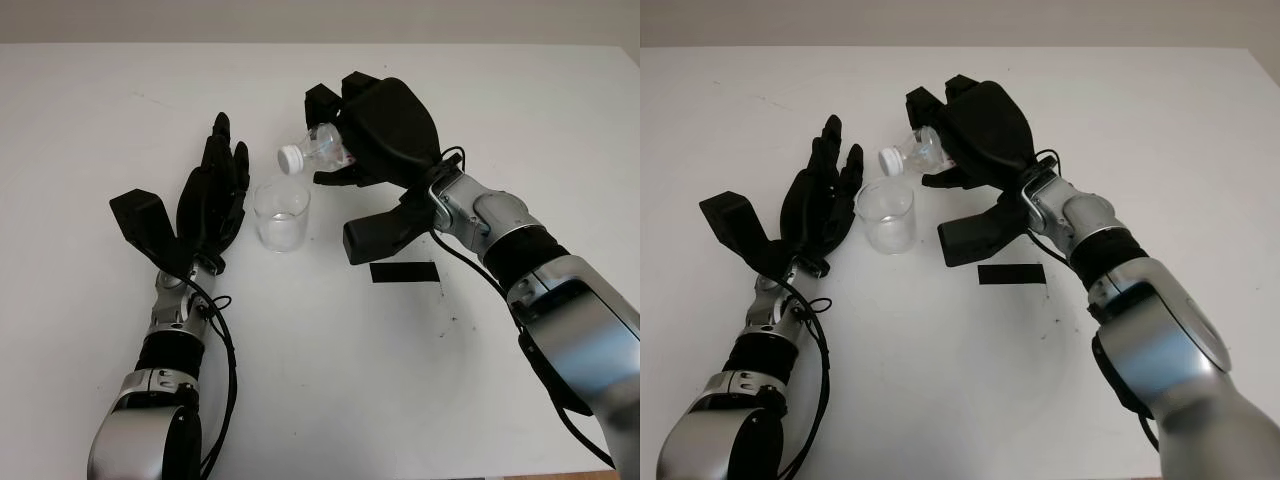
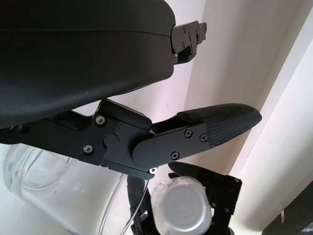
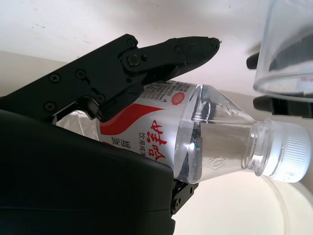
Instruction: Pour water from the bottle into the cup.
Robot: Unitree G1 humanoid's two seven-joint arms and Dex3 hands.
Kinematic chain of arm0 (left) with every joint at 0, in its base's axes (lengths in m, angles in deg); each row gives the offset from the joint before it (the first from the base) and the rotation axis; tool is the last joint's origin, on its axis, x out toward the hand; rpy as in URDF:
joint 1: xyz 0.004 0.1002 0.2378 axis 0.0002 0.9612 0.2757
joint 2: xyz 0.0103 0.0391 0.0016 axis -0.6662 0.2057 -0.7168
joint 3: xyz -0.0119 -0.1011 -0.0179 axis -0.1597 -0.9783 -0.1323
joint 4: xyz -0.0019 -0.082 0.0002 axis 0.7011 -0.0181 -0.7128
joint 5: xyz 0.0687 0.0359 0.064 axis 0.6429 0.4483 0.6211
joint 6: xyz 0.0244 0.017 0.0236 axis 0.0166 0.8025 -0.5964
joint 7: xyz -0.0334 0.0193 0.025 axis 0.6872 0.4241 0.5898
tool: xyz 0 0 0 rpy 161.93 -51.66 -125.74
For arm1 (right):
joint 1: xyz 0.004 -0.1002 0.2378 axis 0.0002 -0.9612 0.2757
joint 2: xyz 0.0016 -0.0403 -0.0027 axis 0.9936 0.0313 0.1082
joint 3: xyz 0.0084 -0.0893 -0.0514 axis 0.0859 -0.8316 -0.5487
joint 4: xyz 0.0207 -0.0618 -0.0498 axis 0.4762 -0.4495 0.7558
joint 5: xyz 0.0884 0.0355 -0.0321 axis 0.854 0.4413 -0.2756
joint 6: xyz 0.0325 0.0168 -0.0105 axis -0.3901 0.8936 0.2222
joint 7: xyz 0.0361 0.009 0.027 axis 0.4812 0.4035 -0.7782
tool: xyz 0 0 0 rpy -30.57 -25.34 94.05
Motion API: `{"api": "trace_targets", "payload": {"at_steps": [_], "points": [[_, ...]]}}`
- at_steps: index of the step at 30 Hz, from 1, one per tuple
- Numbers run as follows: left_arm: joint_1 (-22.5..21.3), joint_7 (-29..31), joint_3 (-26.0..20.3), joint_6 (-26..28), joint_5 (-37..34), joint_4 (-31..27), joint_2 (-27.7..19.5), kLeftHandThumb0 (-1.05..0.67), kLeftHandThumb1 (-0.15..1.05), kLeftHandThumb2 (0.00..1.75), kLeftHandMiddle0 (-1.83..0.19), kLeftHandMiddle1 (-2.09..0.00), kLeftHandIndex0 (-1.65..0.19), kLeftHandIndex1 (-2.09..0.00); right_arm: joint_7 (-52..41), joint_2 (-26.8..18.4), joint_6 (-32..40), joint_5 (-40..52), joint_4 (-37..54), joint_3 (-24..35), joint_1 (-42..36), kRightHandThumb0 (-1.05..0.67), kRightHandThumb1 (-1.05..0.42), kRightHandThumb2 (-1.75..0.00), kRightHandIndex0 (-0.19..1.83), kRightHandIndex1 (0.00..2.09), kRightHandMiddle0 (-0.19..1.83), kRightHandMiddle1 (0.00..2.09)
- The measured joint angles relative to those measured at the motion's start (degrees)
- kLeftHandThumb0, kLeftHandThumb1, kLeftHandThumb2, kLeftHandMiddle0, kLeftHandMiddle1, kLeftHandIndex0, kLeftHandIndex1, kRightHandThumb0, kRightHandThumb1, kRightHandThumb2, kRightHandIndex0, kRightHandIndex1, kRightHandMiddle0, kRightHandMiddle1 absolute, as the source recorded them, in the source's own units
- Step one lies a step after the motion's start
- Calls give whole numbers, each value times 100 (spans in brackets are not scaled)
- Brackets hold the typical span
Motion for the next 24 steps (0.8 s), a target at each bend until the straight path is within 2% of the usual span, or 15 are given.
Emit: {"api": "trace_targets", "payload": {"at_steps": [11,17,21,24], "points": [[15,-47,11,-5,22,-33,15,-87,105,70,19,0,19,0,152,-68,167,-278,1,-198,136,-53,-105,-42,134,209,81,209],[17,-43,14,-5,40,-34,15,-87,105,71,19,0,19,0,572,-69,433,-610,38,-345,139,-54,-105,-39,133,209,80,209],[17,-40,12,-3,39,-34,18,-87,105,71,19,0,19,0,1191,-68,672,-985,87,-550,172,-54,-105,-39,132,209,61,209],[17,-46,19,-25,58,-28,20,-86,105,73,19,0,19,0,1506,-65,801,-1166,112,-663,220,-54,-105,-40,133,209,56,209]]}}
